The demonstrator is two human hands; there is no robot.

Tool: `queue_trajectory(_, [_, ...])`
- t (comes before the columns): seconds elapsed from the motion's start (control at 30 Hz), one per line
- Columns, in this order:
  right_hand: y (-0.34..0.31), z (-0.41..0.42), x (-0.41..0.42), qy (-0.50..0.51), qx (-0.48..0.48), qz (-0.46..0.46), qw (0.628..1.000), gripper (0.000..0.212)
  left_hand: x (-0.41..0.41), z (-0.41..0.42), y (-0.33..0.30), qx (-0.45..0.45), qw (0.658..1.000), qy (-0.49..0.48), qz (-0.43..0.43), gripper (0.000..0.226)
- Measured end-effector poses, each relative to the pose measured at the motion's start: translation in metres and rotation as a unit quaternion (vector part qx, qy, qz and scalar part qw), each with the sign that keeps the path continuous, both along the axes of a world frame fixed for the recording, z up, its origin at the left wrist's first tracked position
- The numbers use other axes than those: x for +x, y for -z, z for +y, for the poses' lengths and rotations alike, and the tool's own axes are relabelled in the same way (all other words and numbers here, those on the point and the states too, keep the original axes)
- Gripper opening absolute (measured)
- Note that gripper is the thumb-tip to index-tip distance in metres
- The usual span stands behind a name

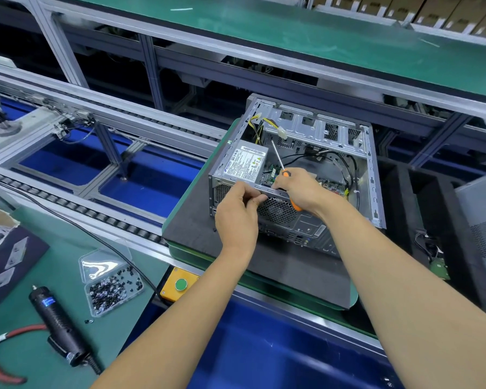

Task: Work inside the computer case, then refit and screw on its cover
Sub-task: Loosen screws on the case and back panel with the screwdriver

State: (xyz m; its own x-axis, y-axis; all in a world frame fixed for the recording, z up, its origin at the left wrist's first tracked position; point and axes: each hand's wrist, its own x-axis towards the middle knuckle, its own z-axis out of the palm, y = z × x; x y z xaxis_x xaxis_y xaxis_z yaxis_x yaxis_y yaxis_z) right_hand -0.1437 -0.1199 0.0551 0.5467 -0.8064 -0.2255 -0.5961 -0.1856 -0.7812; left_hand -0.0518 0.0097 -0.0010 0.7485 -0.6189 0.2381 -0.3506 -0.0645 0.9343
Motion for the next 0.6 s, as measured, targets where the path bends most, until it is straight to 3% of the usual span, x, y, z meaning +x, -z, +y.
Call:
queue_trajectory(0.17, [0.000, 0.000, 0.000, -0.006, -0.005, 0.002, 1.000, 0.032, 0.002, 0.000, -0.003, 0.066, 0.987, -0.064, -0.131, 0.016])
queue_trajectory(0.6, [0.004, -0.005, -0.001, -0.020, 0.001, -0.002, 1.000, 0.034, 0.015, -0.002, 0.002, 0.090, 0.955, -0.095, -0.264, 0.022])
